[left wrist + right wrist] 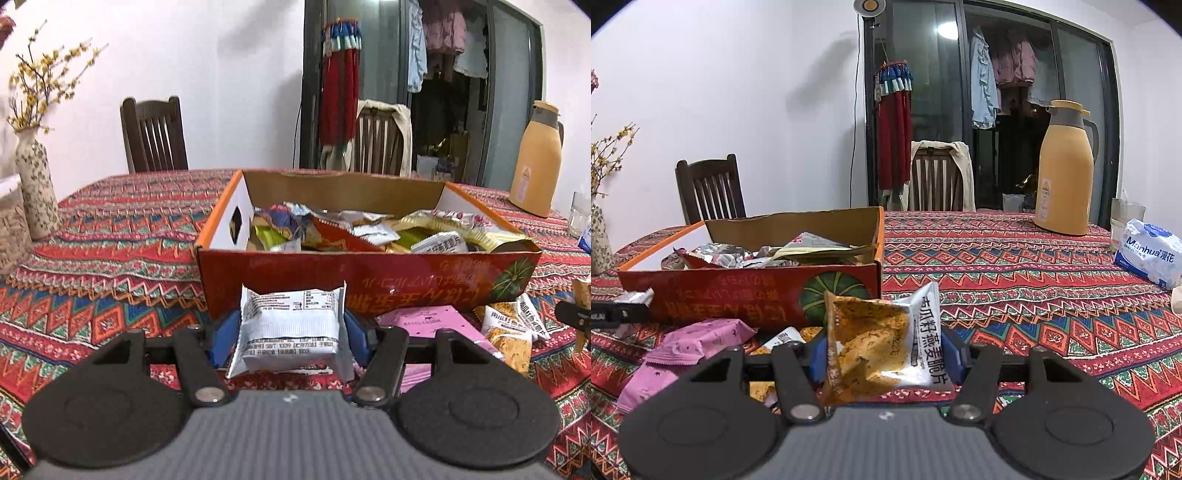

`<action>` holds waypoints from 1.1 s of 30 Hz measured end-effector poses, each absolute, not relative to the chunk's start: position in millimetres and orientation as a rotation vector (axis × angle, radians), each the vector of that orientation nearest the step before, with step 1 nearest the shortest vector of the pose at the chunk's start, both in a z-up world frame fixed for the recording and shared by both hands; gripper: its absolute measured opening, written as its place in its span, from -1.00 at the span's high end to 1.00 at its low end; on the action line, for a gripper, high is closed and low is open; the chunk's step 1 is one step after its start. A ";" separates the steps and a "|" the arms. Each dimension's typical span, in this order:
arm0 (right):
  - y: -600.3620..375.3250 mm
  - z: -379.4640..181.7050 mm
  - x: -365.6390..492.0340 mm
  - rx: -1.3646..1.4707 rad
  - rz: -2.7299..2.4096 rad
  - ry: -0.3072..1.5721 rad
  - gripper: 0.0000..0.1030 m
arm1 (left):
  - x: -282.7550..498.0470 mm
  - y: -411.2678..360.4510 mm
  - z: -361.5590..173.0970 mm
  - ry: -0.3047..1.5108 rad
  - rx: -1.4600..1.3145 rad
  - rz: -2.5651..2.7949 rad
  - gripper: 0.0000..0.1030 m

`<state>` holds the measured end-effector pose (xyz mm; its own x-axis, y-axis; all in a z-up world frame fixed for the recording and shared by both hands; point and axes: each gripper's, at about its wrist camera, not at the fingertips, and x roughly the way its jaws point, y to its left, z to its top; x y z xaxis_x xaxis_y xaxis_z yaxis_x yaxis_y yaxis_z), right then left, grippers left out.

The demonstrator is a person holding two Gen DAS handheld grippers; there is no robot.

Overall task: Organize snacks
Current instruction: 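Carry both packets toward the orange box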

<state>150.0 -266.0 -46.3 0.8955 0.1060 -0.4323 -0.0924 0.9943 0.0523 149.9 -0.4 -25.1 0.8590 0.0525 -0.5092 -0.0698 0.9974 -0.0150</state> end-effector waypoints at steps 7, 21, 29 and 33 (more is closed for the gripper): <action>-262.2 -45.1 146.7 0.008 0.095 0.429 -0.13 | 139.5 -0.2 -15.2 0.497 -0.040 0.047 -0.20; -231.4 -6.8 152.5 -0.013 0.182 0.333 -0.13 | 153.0 -6.3 36.5 0.396 -0.018 0.015 -0.21; -196.4 28.2 187.8 -0.035 0.243 0.251 -0.13 | 191.7 -10.0 63.5 0.343 -0.039 0.041 -0.21; -188.1 34.2 214.5 -0.026 0.241 0.251 -0.13 | 217.5 -8.0 66.7 0.337 -0.065 0.079 -0.21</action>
<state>214.5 -188.1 34.2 0.9402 0.2325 -0.2490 -0.2389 0.9710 0.0046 217.5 -8.0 66.7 0.9406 0.0664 -0.3330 -0.0882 0.9948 -0.0507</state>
